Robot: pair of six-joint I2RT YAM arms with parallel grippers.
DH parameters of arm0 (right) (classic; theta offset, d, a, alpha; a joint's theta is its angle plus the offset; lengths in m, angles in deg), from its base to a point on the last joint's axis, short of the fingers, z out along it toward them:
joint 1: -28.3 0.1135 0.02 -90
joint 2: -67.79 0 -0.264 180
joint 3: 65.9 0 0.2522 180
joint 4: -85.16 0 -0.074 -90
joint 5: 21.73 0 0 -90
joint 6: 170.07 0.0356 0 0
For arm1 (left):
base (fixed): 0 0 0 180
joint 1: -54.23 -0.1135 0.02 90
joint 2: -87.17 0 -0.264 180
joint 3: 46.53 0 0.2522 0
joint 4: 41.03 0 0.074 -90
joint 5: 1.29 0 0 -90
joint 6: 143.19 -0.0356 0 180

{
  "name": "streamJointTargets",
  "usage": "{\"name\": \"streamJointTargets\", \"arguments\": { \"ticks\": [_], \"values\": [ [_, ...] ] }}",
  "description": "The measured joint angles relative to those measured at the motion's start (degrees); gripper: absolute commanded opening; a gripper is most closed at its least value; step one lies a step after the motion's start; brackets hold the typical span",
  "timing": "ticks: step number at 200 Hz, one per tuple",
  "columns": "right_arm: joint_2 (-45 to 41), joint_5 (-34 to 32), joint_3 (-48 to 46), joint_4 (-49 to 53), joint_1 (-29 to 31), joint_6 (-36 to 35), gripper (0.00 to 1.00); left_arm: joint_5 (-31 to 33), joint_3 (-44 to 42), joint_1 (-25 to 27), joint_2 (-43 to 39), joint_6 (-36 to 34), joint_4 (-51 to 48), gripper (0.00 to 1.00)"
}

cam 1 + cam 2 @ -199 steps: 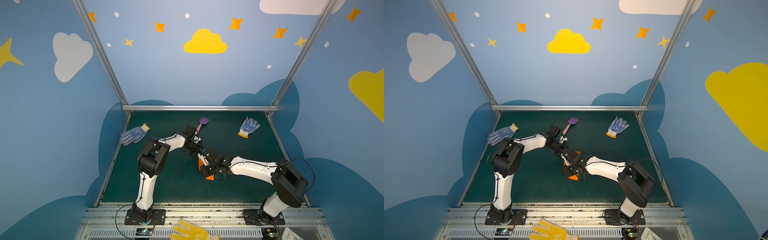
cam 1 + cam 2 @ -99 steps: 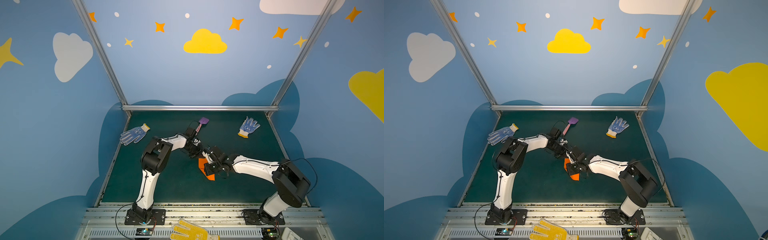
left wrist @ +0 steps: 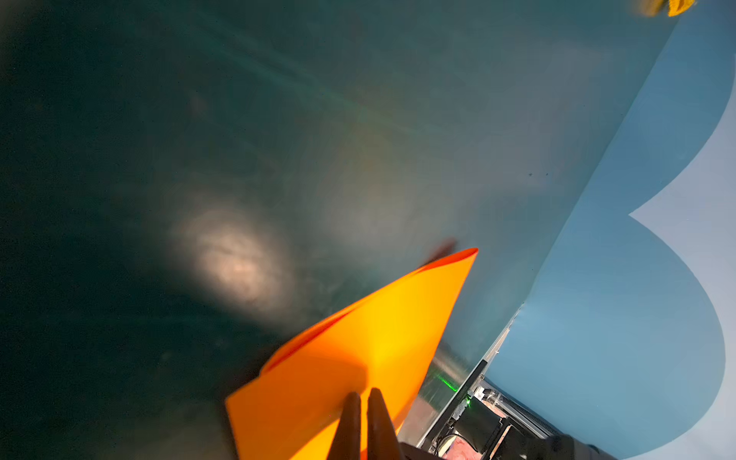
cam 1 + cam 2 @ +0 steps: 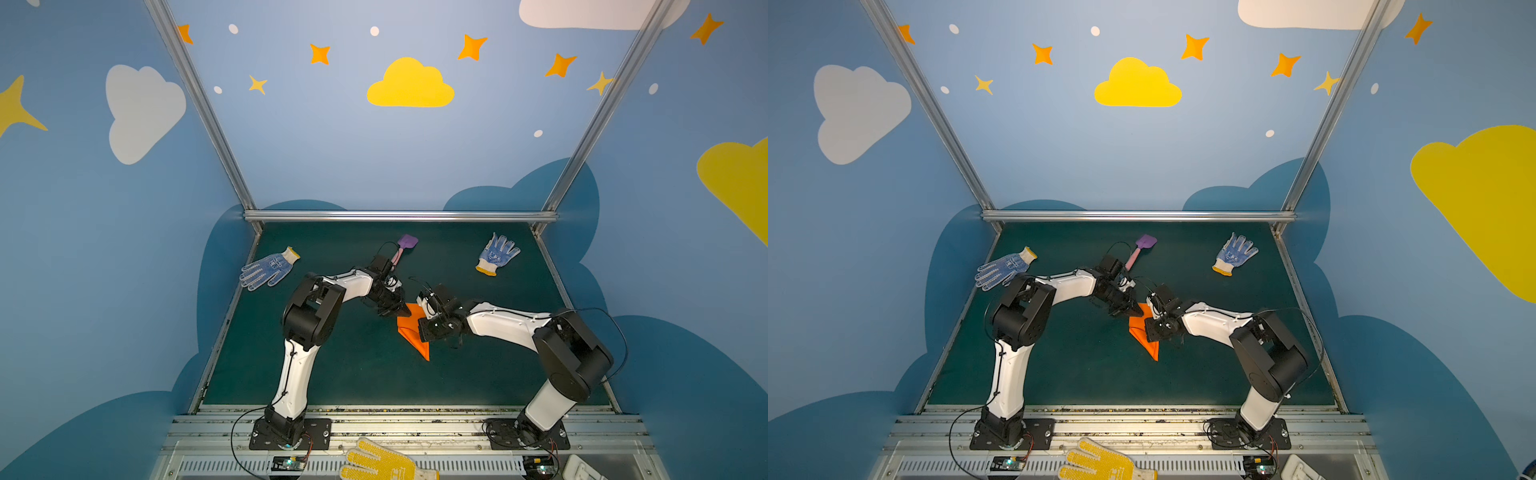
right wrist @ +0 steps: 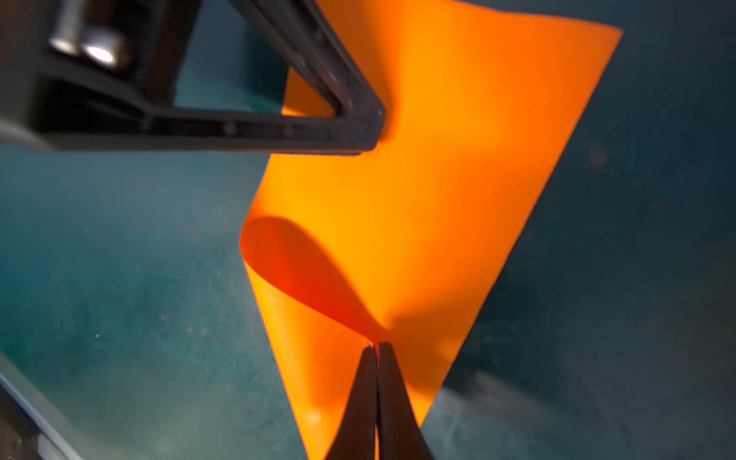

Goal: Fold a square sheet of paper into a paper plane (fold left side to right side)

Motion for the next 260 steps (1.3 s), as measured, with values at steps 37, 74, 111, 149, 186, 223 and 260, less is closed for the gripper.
{"name": "streamJointTargets", "arguments": {
  "ticks": [37,74,111,149,186,223,260],
  "values": [
    [0.6,0.0,0.0,-0.4,-0.4,-0.2,0.0,0.0,-0.1,0.0,0.0,0.0,0.1,0.08],
    [1.1,0.1,0.1,-1.0,-0.8,-0.2,0.0,0.1,-0.1,0.0,0.0,0.0,0.1,0.07],
    [1.7,0.4,0.6,-1.1,-1.1,-0.2,0.0,0.1,-0.1,0.0,0.0,0.0,0.2,0.06],
    [2.1,0.5,1.1,-1.2,-1.2,-0.3,0.0,0.0,-0.2,0.0,0.0,0.0,0.2,0.06],
    [2.2,0.5,1.1,-1.2,-1.7,-0.3,0.0,0.0,-0.2,0.0,0.0,0.0,0.3,0.05],
    [2.3,0.5,1.1,-1.2,-1.8,-0.2,0.0,0.0,-0.3,0.0,0.0,0.0,0.4,0.05],
    [2.3,0.9,0.6,-1.9,-1.8,0.2,0.0,-0.2,-0.4,0.0,0.0,0.0,0.6,0.05]
  ]
}}
